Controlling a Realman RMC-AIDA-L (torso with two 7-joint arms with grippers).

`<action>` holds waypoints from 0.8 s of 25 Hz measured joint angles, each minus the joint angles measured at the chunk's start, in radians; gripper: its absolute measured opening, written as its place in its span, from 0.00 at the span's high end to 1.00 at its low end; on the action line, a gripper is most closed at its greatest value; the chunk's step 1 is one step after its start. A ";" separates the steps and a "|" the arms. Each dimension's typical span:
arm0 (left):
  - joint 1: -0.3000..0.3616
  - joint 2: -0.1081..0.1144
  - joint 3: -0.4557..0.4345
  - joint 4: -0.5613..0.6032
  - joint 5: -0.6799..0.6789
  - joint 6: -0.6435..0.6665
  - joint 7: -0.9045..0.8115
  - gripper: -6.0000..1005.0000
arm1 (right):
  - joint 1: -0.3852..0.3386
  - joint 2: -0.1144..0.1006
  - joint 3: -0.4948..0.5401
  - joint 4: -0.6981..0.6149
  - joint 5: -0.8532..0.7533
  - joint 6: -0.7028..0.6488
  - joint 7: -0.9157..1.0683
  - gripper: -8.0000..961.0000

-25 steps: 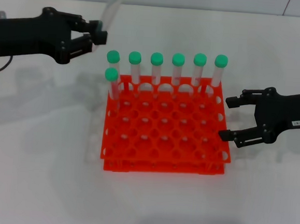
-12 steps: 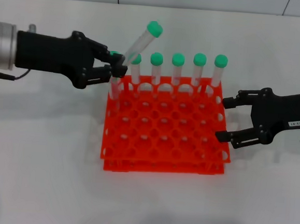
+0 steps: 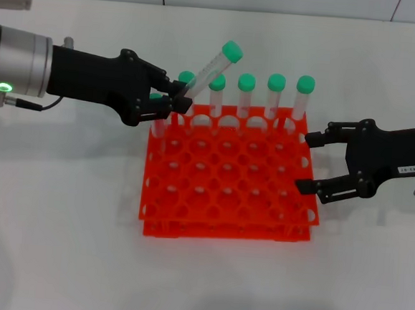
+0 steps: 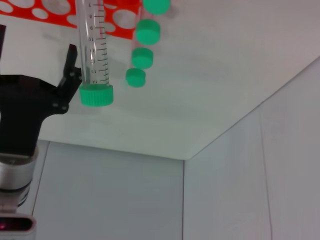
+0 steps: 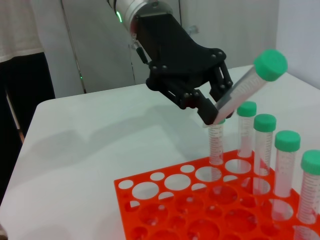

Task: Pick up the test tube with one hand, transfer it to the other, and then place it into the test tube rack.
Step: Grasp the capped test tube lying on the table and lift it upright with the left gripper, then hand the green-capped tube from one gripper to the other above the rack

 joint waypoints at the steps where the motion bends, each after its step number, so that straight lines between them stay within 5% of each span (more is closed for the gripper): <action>1: -0.002 -0.001 0.000 0.000 0.001 -0.008 -0.002 0.80 | 0.000 0.000 0.000 0.001 0.000 0.000 0.000 0.11; 20: -0.045 -0.047 0.064 -0.041 0.025 -0.111 0.016 0.80 | 0.001 0.000 0.003 0.004 0.004 0.001 -0.004 0.11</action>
